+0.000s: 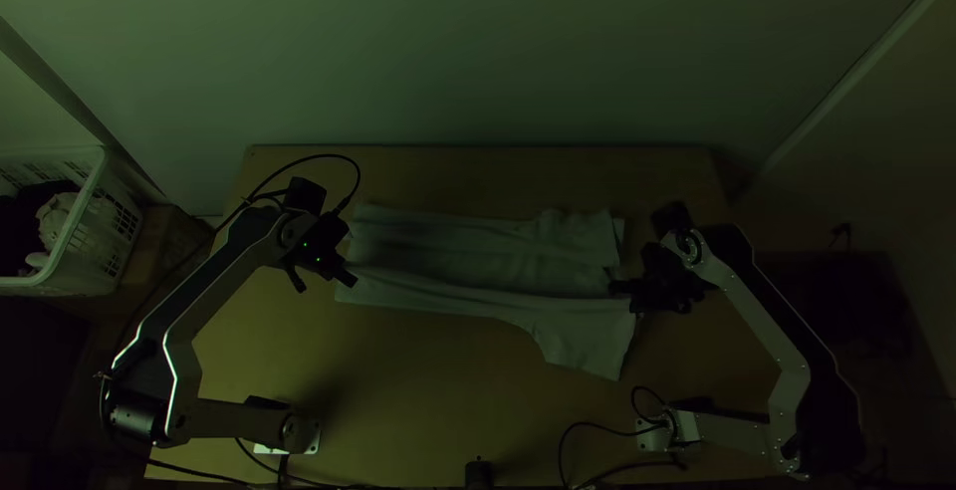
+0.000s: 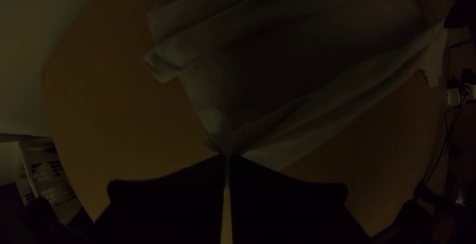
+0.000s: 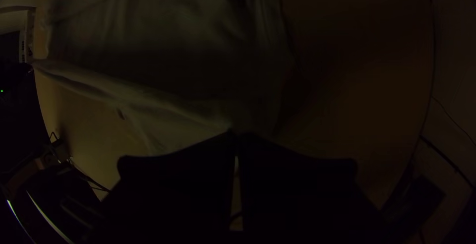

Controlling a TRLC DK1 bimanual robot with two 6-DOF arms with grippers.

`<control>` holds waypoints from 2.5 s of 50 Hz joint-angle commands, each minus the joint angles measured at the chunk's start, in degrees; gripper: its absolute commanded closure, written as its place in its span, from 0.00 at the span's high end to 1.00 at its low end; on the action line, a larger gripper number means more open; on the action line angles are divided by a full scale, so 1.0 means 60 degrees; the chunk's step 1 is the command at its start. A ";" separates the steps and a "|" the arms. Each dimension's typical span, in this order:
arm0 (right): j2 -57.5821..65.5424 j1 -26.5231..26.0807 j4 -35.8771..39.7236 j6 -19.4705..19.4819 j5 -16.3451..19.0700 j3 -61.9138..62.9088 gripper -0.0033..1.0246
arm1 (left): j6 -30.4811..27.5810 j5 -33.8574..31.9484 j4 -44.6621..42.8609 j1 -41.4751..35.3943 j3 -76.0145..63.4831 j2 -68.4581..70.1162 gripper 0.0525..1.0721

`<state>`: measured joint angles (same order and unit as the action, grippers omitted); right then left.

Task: Fold the t-shirt

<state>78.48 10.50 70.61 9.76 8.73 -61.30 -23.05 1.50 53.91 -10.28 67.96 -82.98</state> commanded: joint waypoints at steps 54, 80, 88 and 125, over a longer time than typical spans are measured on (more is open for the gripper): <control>0.6110 -0.0989 -0.0547 -0.0294 -0.0166 -0.5897 0.03 | -0.0377 -0.0235 -0.0181 0.0645 0.4947 -0.4407 0.03; 0.6872 -0.1208 -0.1016 -0.0865 -0.0606 -0.6908 0.60 | 0.0443 -0.0704 -0.0577 0.1099 0.4918 -0.4774 0.96; 0.6388 -0.1340 -0.1016 -0.0982 -0.0664 -0.6834 0.82 | 0.0780 -0.1377 -0.0577 0.1450 0.4713 -0.4510 0.96; 0.3283 -0.1662 -0.0826 -0.0660 -0.0825 -0.7743 0.93 | 0.1366 -0.5084 -0.0723 0.3296 0.2647 -0.3924 0.96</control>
<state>101.58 1.30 65.19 4.45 4.27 -104.29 -16.32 -26.55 49.93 8.84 86.39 -107.81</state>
